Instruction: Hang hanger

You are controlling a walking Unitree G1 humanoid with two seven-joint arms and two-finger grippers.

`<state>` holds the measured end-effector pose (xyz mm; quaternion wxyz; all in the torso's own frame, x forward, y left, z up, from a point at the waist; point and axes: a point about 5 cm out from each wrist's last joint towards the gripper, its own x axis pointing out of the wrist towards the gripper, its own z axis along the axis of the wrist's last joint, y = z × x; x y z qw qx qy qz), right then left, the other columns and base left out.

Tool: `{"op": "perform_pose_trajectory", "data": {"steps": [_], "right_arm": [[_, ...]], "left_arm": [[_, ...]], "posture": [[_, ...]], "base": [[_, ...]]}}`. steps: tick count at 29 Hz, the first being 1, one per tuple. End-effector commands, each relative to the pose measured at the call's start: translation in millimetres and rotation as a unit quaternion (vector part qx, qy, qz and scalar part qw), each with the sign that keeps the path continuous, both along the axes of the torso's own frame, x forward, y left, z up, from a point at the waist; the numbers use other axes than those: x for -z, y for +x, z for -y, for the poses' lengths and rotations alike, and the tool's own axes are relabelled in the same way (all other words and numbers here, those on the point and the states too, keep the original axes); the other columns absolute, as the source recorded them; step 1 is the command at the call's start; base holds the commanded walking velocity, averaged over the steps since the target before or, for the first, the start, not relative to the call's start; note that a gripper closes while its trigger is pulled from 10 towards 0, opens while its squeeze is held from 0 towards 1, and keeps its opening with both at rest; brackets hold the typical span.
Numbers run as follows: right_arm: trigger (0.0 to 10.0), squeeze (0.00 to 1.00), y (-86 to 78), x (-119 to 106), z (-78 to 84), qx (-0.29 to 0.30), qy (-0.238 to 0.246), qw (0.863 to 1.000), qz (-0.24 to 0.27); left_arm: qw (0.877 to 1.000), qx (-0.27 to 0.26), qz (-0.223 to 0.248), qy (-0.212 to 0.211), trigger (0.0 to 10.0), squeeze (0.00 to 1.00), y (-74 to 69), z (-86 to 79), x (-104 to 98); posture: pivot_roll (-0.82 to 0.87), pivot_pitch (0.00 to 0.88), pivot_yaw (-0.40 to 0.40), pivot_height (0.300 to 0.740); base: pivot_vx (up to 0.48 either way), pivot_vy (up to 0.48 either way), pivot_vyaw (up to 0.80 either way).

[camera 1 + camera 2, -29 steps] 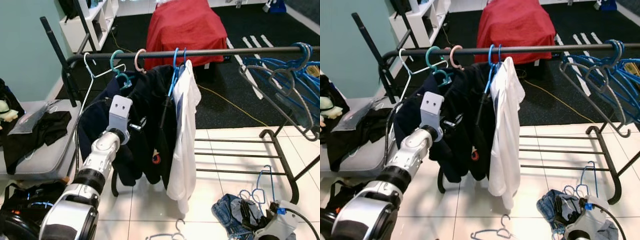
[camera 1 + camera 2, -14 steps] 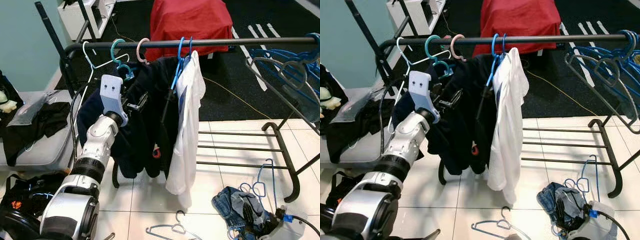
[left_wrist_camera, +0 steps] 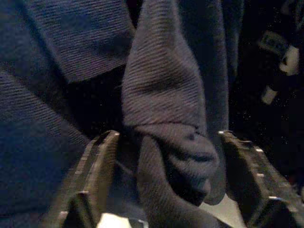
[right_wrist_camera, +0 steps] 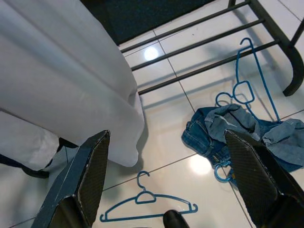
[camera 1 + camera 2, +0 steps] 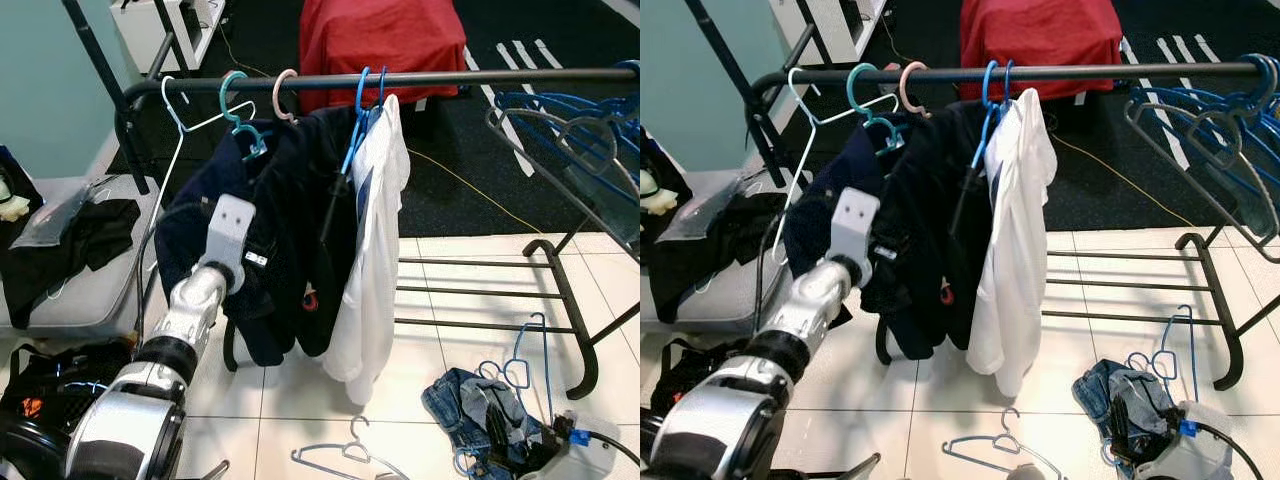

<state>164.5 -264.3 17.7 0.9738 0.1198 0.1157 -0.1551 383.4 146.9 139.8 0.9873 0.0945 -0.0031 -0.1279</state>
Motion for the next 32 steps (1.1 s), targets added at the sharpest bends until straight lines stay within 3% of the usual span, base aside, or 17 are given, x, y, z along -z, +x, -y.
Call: {"op": "perform_pose_trajectory", "data": {"steps": [1,9,21,22,23,24,25,32], "right_arm": [[10.0,0.0,-5.1,6.1,-2.3,0.006,0.016,1.0,-0.014],[10.0,0.0,1.4,7.7,-0.7,0.008,0.017,1.0,-0.02],[10.0,0.0,18.1,13.1,4.9,0.012,0.02,0.999,-0.035],[10.0,0.0,19.8,13.8,5.8,0.012,0.021,0.999,-0.036],[10.0,0.0,19.8,13.8,5.8,0.012,0.021,0.999,-0.036],[10.0,0.0,21.2,14.5,6.7,0.013,0.021,0.999,-0.037],[10.0,0.0,22.5,15.0,7.5,0.013,0.021,0.999,-0.038],[10.0,0.0,24.0,16.3,8.5,0.014,0.021,0.999,-0.039]], "left_arm": [[1.0,-0.016,-0.014,0.01,0.0,0.0,-2.1,-11.8,6.0],[1.0,-0.018,0.003,-0.003,0.0,0.0,0.7,-11.7,-1.9],[0.997,-0.005,0.057,-0.051,0.0,0.0,9.4,-5.9,-31.6],[0.997,0.007,0.064,-0.053,3.2,0.0,9.5,-4.8,-34.9],[0.997,0.007,0.064,-0.053,3.2,0.0,9.5,-4.8,-34.9],[0.996,0.022,0.065,-0.06,9.0,0.86,8.9,-3.4,-36.0],[0.996,0.035,0.06,-0.06,10.0,1.0,8.2,-1.7,-34.4],[0.996,0.056,0.041,-0.049,10.0,1.0,5.1,2.9,-24.9]], "posture": [[-0.31,0.233,0.112,0.71],[-0.3,0.207,0.116,0.71],[-0.29,0.158,0.12,0.71],[-0.29,0.154,0.119,0.71],[-0.29,0.154,0.119,0.71],[-0.29,0.152,0.119,0.71],[-0.29,0.153,0.118,0.71],[-0.29,0.155,0.119,0.71]], "base": [[0.0,0.0,0.0],[0.0,0.0,0.0],[0.0,0.0,0.0],[0.0,0.0,0.0],[0.0,0.0,0.0],[0.0,0.0,0.0],[0.0,0.0,0.0],[0.0,0.0,0.0]]}}
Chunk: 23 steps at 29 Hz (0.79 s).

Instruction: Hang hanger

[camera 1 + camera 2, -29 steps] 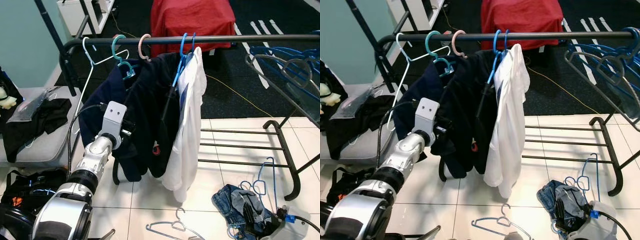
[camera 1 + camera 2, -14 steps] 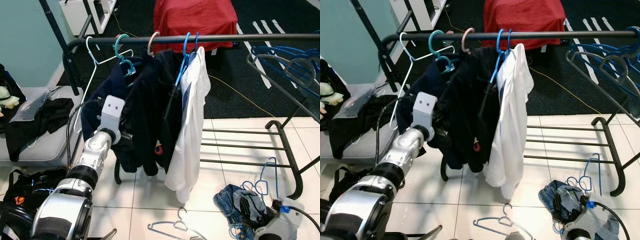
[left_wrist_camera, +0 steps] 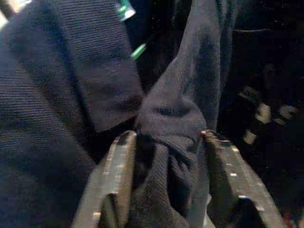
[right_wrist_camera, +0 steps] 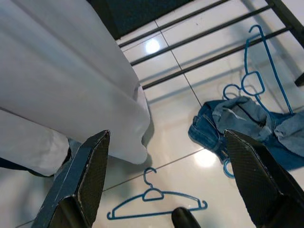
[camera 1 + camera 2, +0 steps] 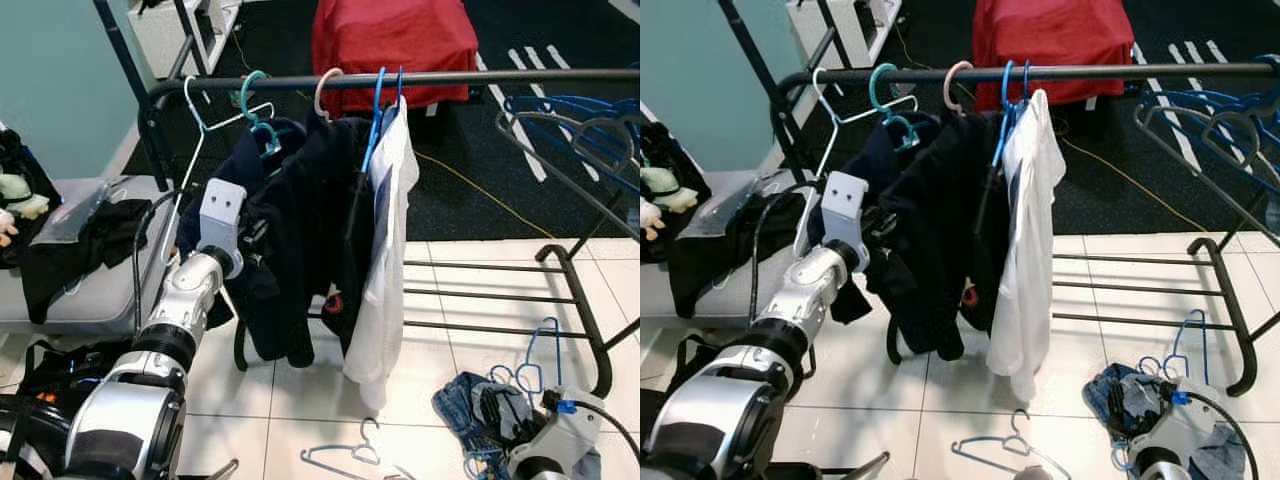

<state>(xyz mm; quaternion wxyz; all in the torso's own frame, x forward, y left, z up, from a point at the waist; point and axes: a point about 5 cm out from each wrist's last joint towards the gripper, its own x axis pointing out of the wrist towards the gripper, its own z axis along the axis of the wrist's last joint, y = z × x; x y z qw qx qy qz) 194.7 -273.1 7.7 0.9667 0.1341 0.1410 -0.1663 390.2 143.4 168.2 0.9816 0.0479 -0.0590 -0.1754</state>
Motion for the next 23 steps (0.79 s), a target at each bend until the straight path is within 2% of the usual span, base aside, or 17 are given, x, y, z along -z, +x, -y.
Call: {"op": "perform_pose_trajectory", "data": {"steps": [1,2,6,8,10,13,15,20,23], "right_arm": [[10.0,0.0,-6.2,7.5,-0.1,0.004,0.004,1.0,-0.014],[10.0,0.0,-6.8,7.9,-0.5,0.004,0.004,1.0,-0.014],[10.0,0.0,-7.3,8.1,-0.9,0.004,0.004,1.0,-0.014],[10.0,0.0,-7.9,8.6,-1.3,0.004,0.004,1.0,-0.013],[10.0,0.0,-7.9,8.6,-1.3,0.004,0.004,1.0,-0.013],[10.0,0.0,-9.5,9.6,-2.2,0.005,0.005,1.0,-0.012],[10.0,0.0,-10.2,9.9,-2.6,0.005,0.005,1.0,-0.012],[10.0,0.0,-11.6,10.5,-2.9,0.005,0.005,1.0,-0.012],[10.0,0.0,-13.8,11.6,-3.0,0.005,0.006,1.0,-0.012]], "left_arm": [[0.999,0.031,-0.018,0.016,10.0,1.0,-5.0,8.0,12.0],[0.999,0.046,-0.02,0.021,10.0,0.0,-6.2,12.5,13.7],[0.998,0.061,-0.022,0.023,10.0,0.0,-7.0,16.5,14.3],[0.995,0.091,-0.019,0.026,10.0,0.0,-8.5,24.1,13.4],[0.995,0.091,-0.019,0.026,10.0,0.0,-8.5,24.1,13.4],[0.99,0.137,-0.011,0.017,10.0,0.0,-11.0,37.9,10.0],[0.989,0.148,-0.006,0.012,10.0,0.0,-11.5,42.5,7.9],[0.989,0.149,0.005,0.007,10.0,0.0,-10.7,49.6,3.2],[0.991,0.132,0.01,0.011,10.0,0.0,-7.7,54.5,-1.1]], "posture": [[-0.28,0.159,0.119,0.71],[-0.28,0.164,0.123,0.71],[-0.28,0.164,0.123,0.71],[-0.28,0.168,0.126,0.71],[-0.28,0.168,0.126,0.71],[-0.28,0.173,0.131,0.71],[-0.28,0.176,0.132,0.71],[-0.28,0.179,0.133,0.71],[-0.29,0.183,0.133,0.71]], "base": [[0.0,0.0,0.0],[0.0,0.0,0.0],[0.0,0.0,0.0],[0.0,0.0,0.0],[0.0,0.0,0.0],[0.0,0.0,0.0],[0.0,0.0,0.0],[0.0,0.0,0.0],[0.0,0.0,0.0]]}}
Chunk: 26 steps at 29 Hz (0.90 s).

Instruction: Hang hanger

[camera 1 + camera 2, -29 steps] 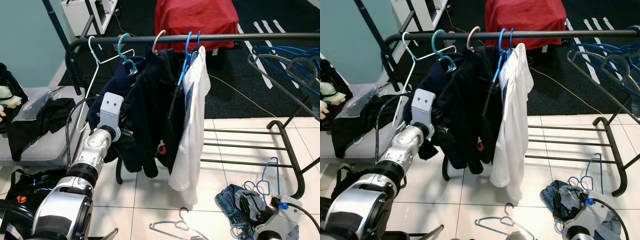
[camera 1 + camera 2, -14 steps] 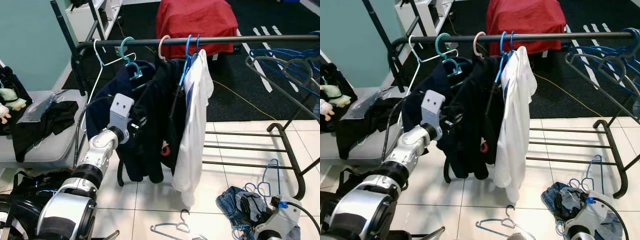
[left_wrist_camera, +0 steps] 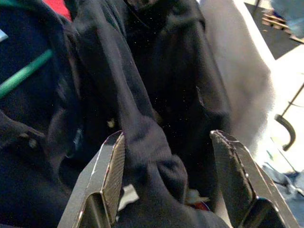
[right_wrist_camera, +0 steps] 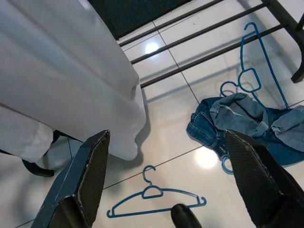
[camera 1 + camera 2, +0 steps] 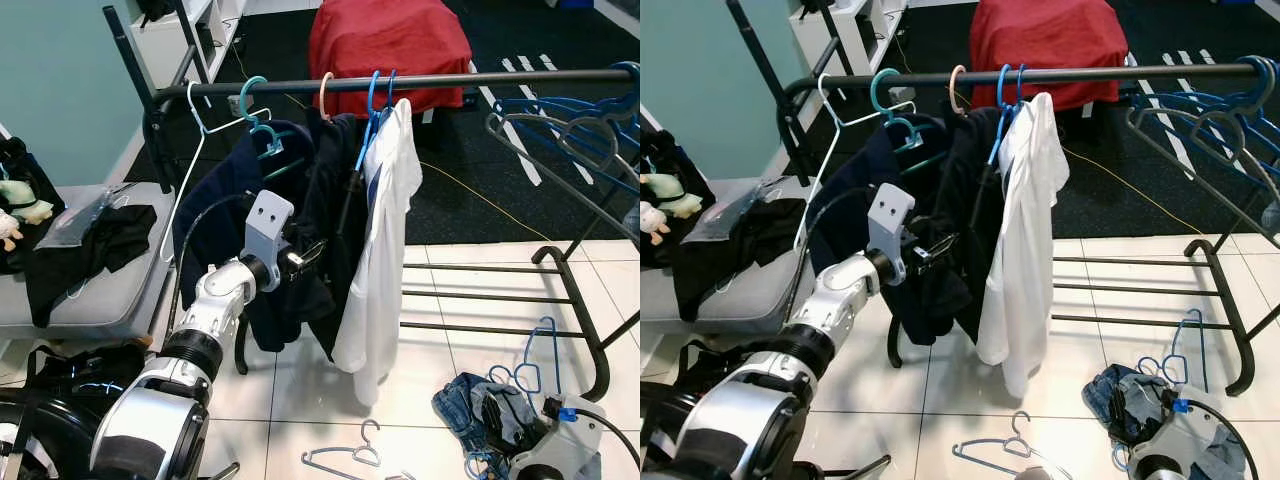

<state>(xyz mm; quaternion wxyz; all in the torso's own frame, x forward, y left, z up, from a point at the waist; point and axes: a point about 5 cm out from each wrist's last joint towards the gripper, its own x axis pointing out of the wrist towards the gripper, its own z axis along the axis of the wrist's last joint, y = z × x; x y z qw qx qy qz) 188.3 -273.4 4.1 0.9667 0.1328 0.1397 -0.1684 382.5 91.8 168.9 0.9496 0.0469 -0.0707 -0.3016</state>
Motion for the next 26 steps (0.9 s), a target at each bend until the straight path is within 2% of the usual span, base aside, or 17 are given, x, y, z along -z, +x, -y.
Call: {"op": "perform_pose_trajectory", "data": {"steps": [1,7,14,15,16,17,22,26], "right_arm": [[10.0,0.0,-7.9,8.5,-3.1,0.003,0.008,1.0,-0.013],[10.0,0.0,-9.7,9.9,-2.5,0.004,0.008,1.0,-0.015],[10.0,0.0,-10.5,12.5,-2.1,0.005,0.01,1.0,-0.017],[10.0,0.0,-10.3,12.7,-2.2,0.005,0.01,1.0,-0.017],[10.0,0.0,-10.3,12.7,-2.2,0.005,0.01,1.0,-0.017],[10.0,0.0,-10.0,12.8,-2.4,0.005,0.01,1.0,-0.018],[10.0,0.0,-8.7,12.2,-3.2,0.005,0.009,1.0,-0.016],[10.0,0.0,-7.0,11.3,-3.8,0.004,0.009,1.0,-0.015]], "left_arm": [[1.0,-0.004,0.004,0.006,10.0,0.0,1.0,4.2,-1.3],[1.0,-0.022,-0.001,0.015,10.0,0.0,2.9,7.4,-1.1],[0.996,-0.078,-0.014,0.042,10.0,0.0,7.5,6.8,2.0],[0.995,-0.085,-0.014,0.058,2.6,0.0,8.0,5.9,3.4],[0.995,-0.085,-0.014,0.058,2.6,0.0,8.0,5.9,3.4],[0.994,-0.087,-0.015,0.072,0.0,0.0,8.2,5.6,4.8],[0.989,-0.103,-0.012,0.102,0.0,0.0,9.1,2.8,7.4],[0.988,-0.112,-0.009,0.109,0.0,0.0,10.2,-0.2,6.5]], "posture": [[-0.29,0.183,0.133,0.71],[-0.29,0.191,0.135,0.71],[-0.3,0.192,0.136,0.71],[-0.3,0.188,0.136,0.71],[-0.3,0.188,0.136,0.71],[-0.3,0.188,0.136,0.71],[-0.3,0.182,0.139,0.71],[-0.3,0.174,0.141,0.71]], "base": [[0.0,0.0,0.0],[0.0,0.0,0.0],[0.0,0.0,0.0],[0.0,0.0,0.0],[0.0,0.0,0.0],[0.0,0.0,0.0],[0.0,0.0,0.0],[0.0,0.0,0.0]]}}
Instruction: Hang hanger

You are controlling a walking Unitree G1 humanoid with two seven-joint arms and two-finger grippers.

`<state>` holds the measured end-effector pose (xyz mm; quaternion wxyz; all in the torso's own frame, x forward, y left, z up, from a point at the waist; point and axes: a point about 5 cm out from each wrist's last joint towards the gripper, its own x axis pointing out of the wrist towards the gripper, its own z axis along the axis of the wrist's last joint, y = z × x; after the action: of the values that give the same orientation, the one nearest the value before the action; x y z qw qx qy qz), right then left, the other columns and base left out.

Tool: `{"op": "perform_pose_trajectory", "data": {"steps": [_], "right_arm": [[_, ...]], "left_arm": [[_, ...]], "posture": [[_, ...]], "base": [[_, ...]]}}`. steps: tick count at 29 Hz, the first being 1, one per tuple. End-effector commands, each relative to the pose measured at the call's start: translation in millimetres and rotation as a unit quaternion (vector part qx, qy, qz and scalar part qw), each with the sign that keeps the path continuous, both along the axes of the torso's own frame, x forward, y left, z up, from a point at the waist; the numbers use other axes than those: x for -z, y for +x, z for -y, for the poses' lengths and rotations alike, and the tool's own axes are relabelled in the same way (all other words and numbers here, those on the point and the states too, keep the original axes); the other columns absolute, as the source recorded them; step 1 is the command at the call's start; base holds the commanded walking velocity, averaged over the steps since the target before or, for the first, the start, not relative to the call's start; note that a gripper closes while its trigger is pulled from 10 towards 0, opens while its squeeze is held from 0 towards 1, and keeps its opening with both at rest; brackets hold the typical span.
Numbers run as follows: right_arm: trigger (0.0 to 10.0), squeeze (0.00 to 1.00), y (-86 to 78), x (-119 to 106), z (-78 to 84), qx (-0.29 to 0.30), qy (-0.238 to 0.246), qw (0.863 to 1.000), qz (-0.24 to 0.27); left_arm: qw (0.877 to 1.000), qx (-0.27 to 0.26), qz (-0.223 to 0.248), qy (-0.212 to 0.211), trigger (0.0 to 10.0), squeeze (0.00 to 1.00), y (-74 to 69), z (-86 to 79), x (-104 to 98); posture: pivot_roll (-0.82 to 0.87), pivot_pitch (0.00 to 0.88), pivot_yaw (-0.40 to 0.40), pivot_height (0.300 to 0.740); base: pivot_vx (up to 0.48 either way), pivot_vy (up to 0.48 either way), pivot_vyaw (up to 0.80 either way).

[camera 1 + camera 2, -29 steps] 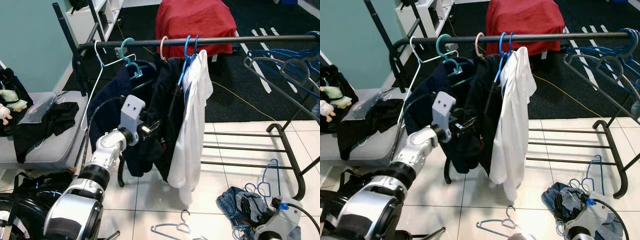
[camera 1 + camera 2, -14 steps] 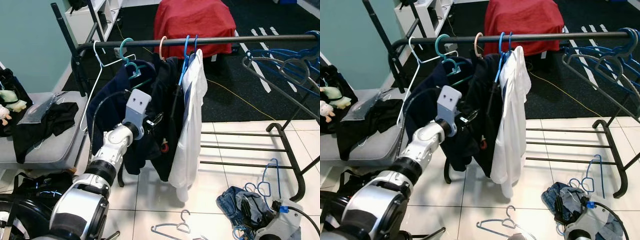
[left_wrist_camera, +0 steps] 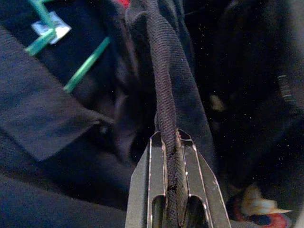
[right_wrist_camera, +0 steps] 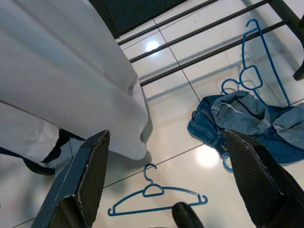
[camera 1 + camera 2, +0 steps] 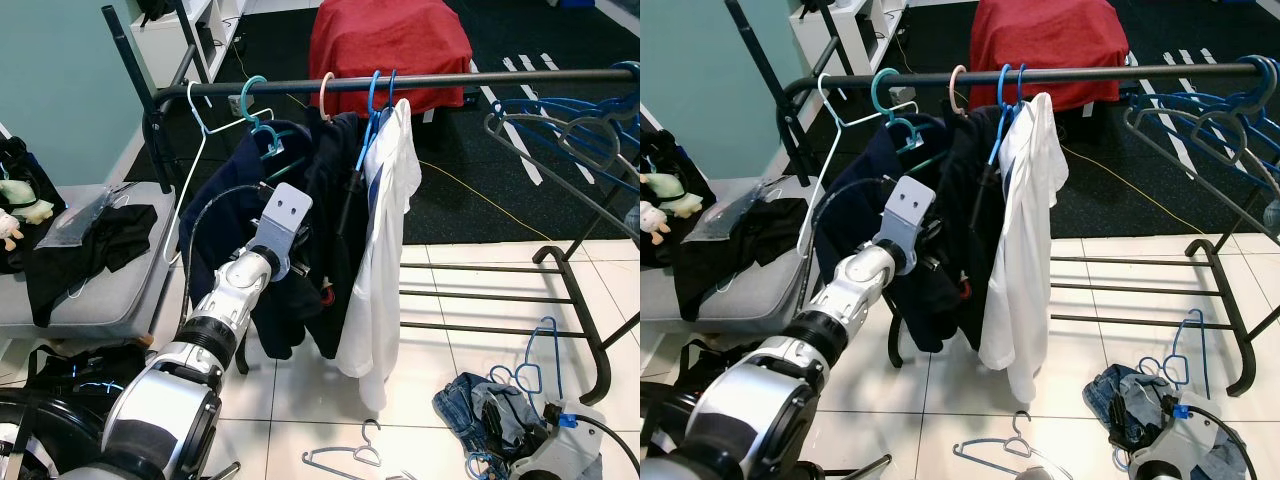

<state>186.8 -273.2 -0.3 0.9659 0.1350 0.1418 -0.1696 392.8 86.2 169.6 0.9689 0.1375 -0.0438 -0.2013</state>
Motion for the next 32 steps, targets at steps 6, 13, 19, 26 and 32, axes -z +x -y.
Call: {"op": "perform_pose_trajectory", "data": {"steps": [6,13,19,26,32], "right_arm": [[10.0,0.0,1.6,4.7,-4.3,0.004,0.004,1.0,-0.009],[10.0,0.0,11.5,4.6,-3.6,0.004,0.004,1.0,-0.01],[10.0,0.0,21.7,5.0,-2.8,0.003,0.005,1.0,-0.013],[10.0,0.0,29.6,5.9,-2.0,0.001,0.006,1.0,-0.016],[10.0,0.0,35.3,6.5,-1.5,0.001,0.006,1.0,-0.019]], "left_arm": [[0.999,-0.048,-0.001,-0.006,0.0,0.0,5.5,-21.7,-3.2],[0.988,-0.046,0.03,-0.144,0.0,0.0,7.3,-32.0,-25.6],[0.964,-0.011,0.075,-0.254,0.0,0.0,1.7,-54.0,-47.3],[0.962,0.032,0.081,-0.257,0.0,0.0,-16.2,-80.8,-40.6],[0.971,0.06,0.064,-0.224,0.0,0.0,-36.2,-96.4,-22.7]], "posture": [[-0.29,0.151,0.143,0.71],[-0.28,0.113,0.141,0.71],[-0.27,0.093,0.137,0.71],[-0.24,0.072,0.133,0.71],[-0.22,0.052,0.131,0.71]], "base": [[0.0,0.0,0.0],[0.0,0.0,0.0],[0.0,0.0,0.0],[0.0,0.0,0.0],[0.0,0.0,0.0]]}}
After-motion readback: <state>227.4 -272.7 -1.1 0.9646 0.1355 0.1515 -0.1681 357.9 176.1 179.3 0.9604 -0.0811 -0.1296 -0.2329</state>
